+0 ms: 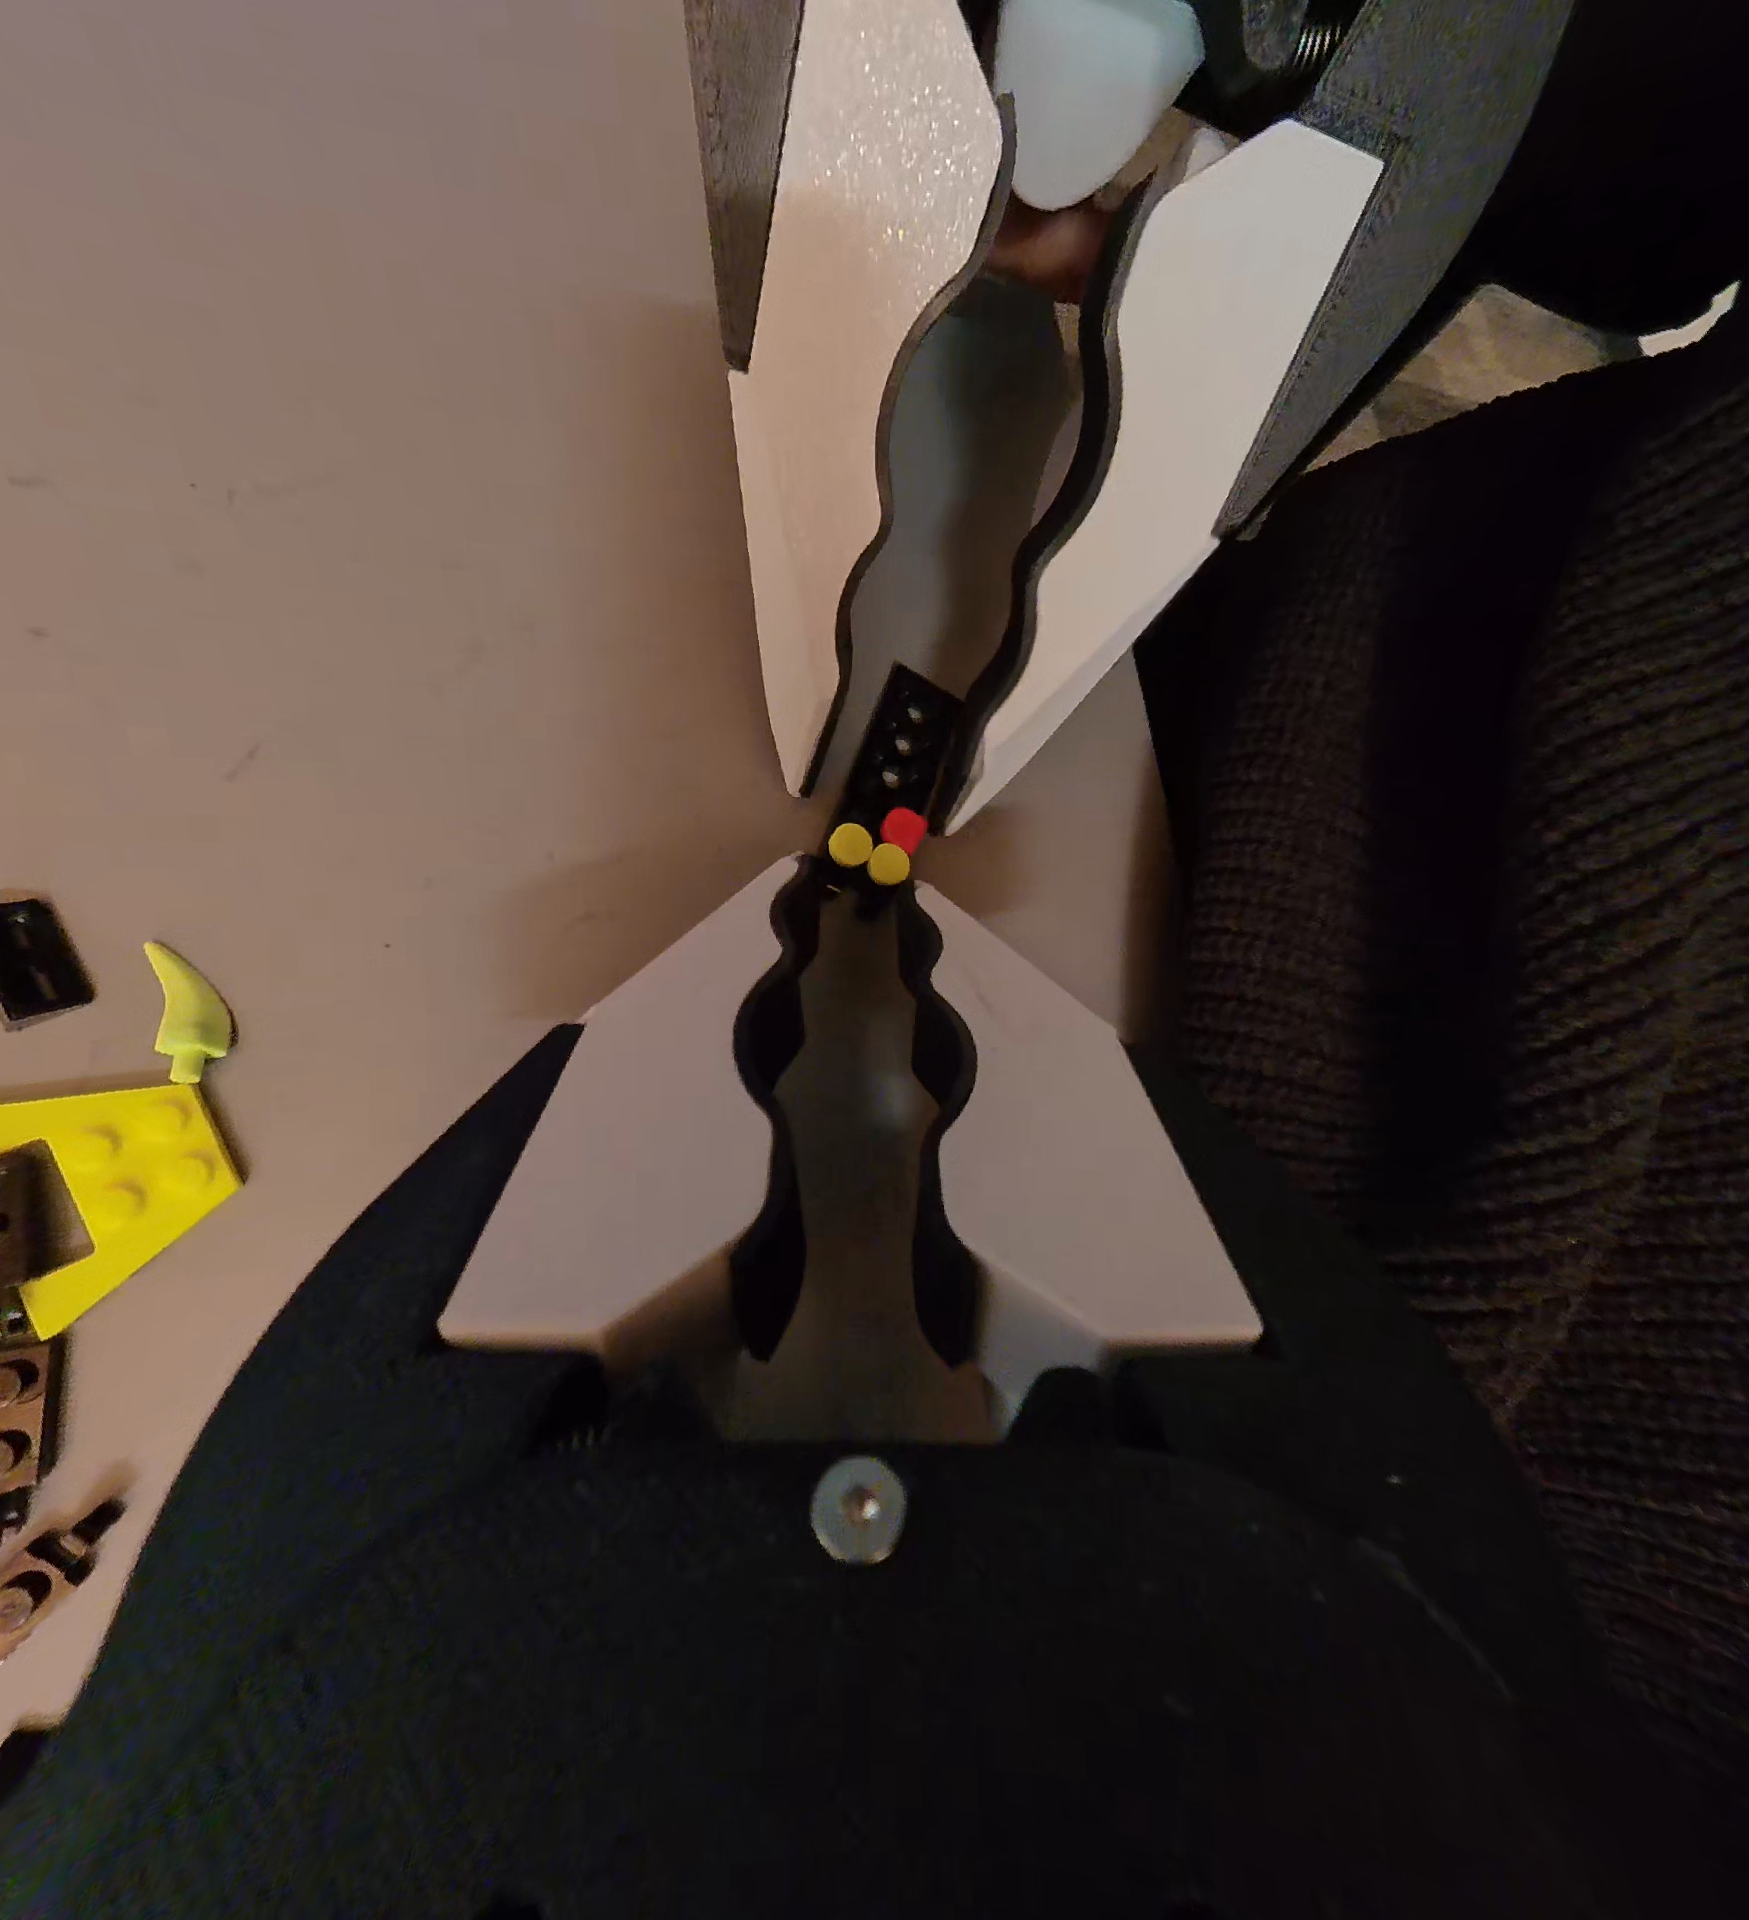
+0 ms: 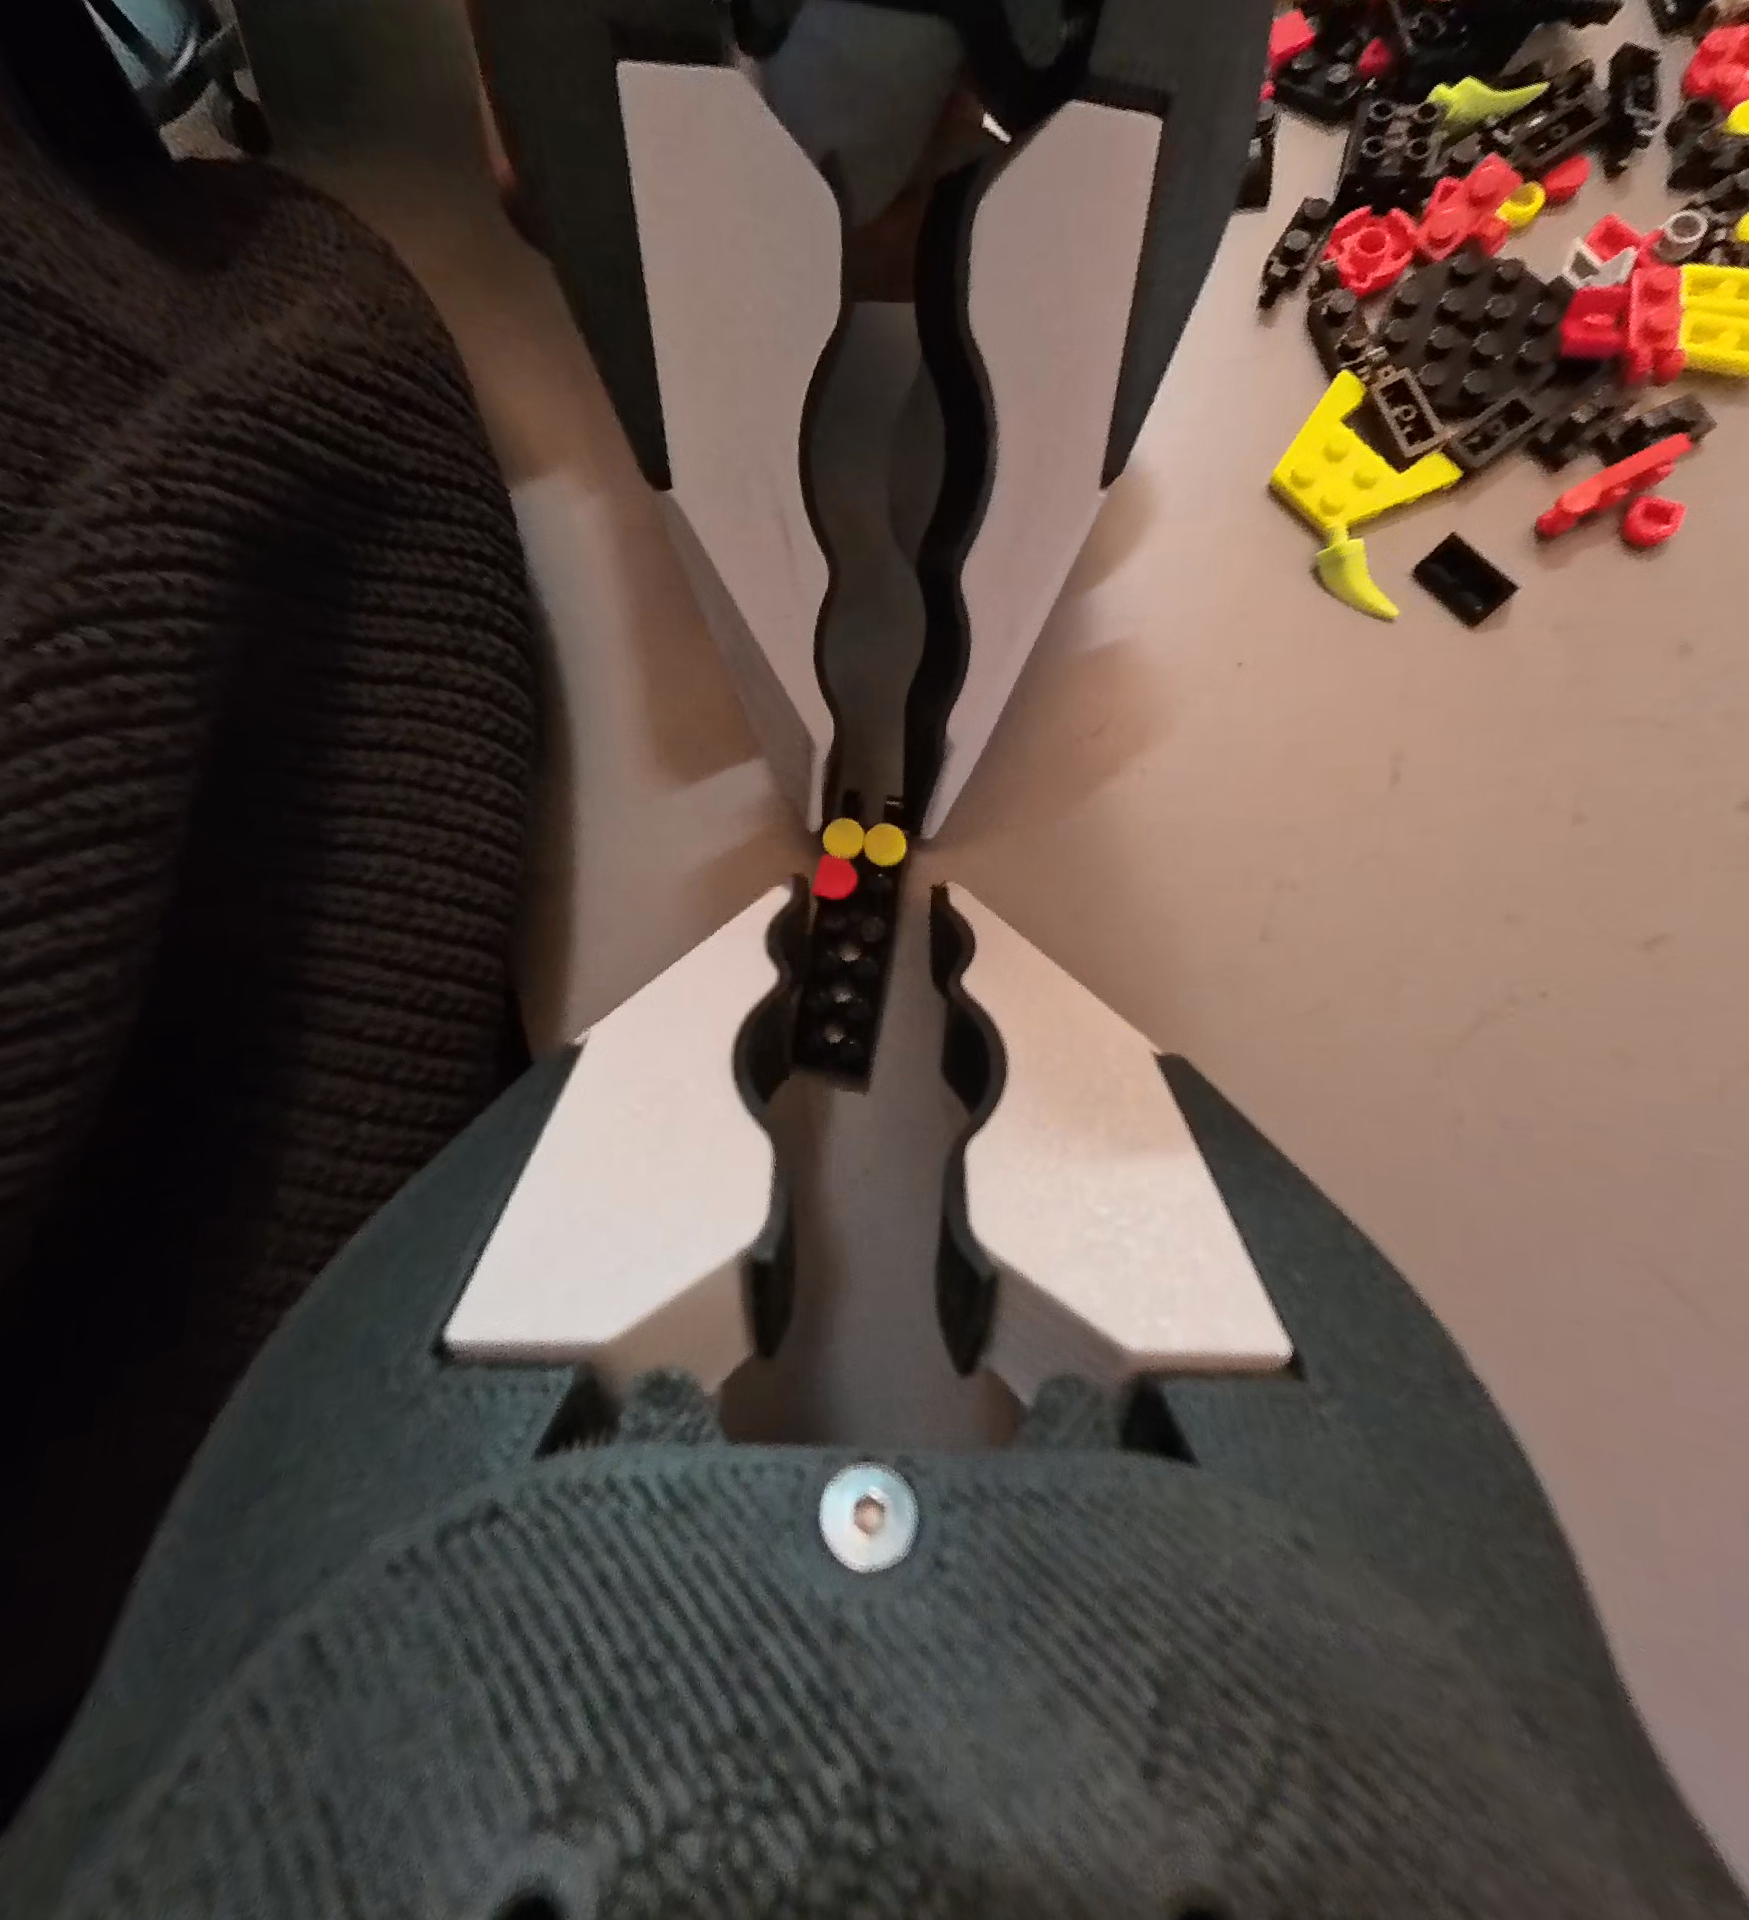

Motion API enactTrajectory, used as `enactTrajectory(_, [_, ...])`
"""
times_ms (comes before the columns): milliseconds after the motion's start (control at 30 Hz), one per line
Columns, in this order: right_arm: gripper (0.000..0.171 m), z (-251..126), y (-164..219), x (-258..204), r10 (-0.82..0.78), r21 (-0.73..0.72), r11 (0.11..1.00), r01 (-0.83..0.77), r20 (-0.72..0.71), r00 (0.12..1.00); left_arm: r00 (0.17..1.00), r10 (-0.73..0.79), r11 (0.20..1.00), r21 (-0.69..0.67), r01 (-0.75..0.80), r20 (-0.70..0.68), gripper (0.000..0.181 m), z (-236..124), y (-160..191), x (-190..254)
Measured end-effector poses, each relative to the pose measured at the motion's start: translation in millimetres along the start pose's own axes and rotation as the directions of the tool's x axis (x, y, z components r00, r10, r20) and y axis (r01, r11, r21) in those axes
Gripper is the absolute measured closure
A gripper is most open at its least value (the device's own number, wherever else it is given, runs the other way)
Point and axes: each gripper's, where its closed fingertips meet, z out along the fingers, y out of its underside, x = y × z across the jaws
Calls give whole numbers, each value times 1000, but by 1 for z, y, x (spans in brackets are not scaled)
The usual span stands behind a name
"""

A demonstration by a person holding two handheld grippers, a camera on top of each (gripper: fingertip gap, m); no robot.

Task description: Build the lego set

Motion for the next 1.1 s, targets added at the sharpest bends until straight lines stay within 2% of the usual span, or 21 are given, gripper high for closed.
enactTrajectory(200, [155,1,0,-3,-9,-3,1000,9,11,1000,1000,-1,1000,1,1,0,168,0,0,0])
enactTrajectory(1100, [156,1,1,-4,-17,-17,1000,17,6,1000,1000,1,1000,1,-1,7,168,1,-1,1])
